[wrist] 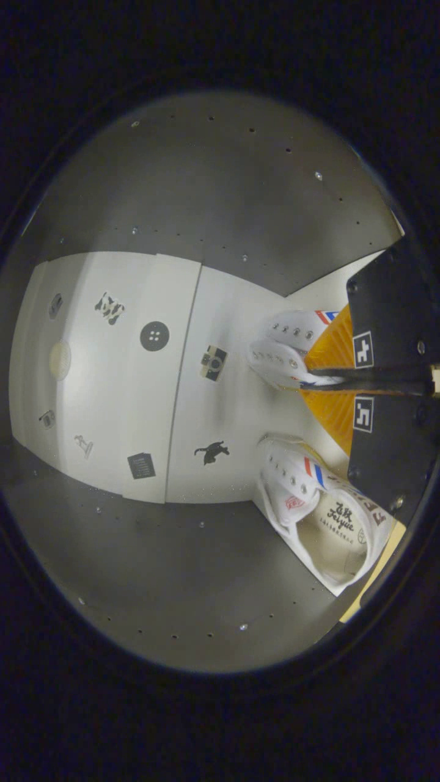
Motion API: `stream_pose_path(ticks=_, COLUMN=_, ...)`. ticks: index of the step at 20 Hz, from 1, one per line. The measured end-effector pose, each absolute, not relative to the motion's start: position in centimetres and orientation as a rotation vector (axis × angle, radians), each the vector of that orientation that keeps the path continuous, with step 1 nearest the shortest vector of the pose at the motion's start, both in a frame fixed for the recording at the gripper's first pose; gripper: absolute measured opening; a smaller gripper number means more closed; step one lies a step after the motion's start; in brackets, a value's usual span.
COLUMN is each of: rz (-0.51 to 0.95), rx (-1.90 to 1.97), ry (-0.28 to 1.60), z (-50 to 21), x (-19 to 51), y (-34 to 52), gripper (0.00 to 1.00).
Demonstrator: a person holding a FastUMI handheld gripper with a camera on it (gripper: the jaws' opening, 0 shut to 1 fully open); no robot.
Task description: Open the shoe cabinet door, grab the shoes and put them into the shoe cabinet, then close the shoe cabinet door.
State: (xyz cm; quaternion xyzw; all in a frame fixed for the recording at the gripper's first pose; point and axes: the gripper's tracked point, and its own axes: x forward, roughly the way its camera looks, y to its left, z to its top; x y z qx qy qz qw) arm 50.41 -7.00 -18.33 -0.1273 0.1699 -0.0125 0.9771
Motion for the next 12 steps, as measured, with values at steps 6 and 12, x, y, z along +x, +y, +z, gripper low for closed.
stream_pose_path(ticks=6, rz=-0.058, rx=-0.265, ry=0.335, z=-19.0, x=49.7, y=-6.6, gripper=0.07)
stream_pose_path(ticks=12, rz=-0.117, rx=-0.303, ry=0.282, z=-17.4, x=46.7, y=-6.5, gripper=0.40)
